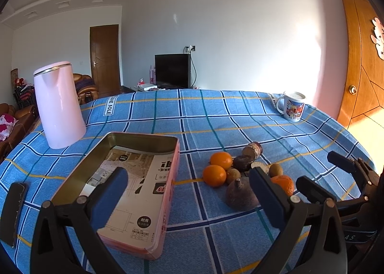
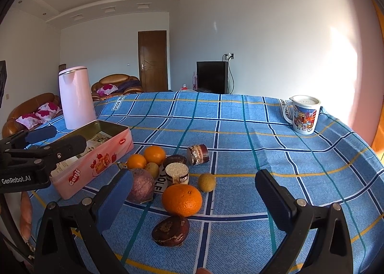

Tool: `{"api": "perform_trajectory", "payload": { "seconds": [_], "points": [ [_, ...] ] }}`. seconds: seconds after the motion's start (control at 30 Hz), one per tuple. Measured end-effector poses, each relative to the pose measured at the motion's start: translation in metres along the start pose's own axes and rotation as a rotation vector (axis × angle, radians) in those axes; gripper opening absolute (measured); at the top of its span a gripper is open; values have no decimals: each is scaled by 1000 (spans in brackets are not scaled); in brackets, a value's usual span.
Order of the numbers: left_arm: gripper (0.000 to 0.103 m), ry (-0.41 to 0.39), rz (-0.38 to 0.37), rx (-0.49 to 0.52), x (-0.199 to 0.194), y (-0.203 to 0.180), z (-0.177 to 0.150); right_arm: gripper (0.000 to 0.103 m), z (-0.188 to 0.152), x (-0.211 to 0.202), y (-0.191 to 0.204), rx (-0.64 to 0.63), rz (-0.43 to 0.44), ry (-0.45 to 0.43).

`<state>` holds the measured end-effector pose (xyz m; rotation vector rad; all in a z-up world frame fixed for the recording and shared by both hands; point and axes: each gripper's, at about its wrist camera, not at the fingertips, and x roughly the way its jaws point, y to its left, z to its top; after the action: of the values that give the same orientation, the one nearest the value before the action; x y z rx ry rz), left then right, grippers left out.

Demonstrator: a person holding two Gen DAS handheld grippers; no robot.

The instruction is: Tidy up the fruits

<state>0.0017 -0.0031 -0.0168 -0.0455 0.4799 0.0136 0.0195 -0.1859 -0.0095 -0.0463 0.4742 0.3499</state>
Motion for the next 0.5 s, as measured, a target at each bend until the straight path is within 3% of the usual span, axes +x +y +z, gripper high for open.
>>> {"api": "perform_trajectory", "payload": {
  "seconds": [0.2, 0.37, 0.5],
  "points": [
    [103, 23, -29, 4, 6, -7, -8, 102, -17, 0, -7, -17, -28, 38],
    [103, 41, -51, 30, 11, -17, -13, 100, -29, 9, -7, -8, 30, 110],
    [100, 68, -75, 45, 18, -24, -16, 78, -36, 23, -2, -11, 87, 198]
  ]
}}
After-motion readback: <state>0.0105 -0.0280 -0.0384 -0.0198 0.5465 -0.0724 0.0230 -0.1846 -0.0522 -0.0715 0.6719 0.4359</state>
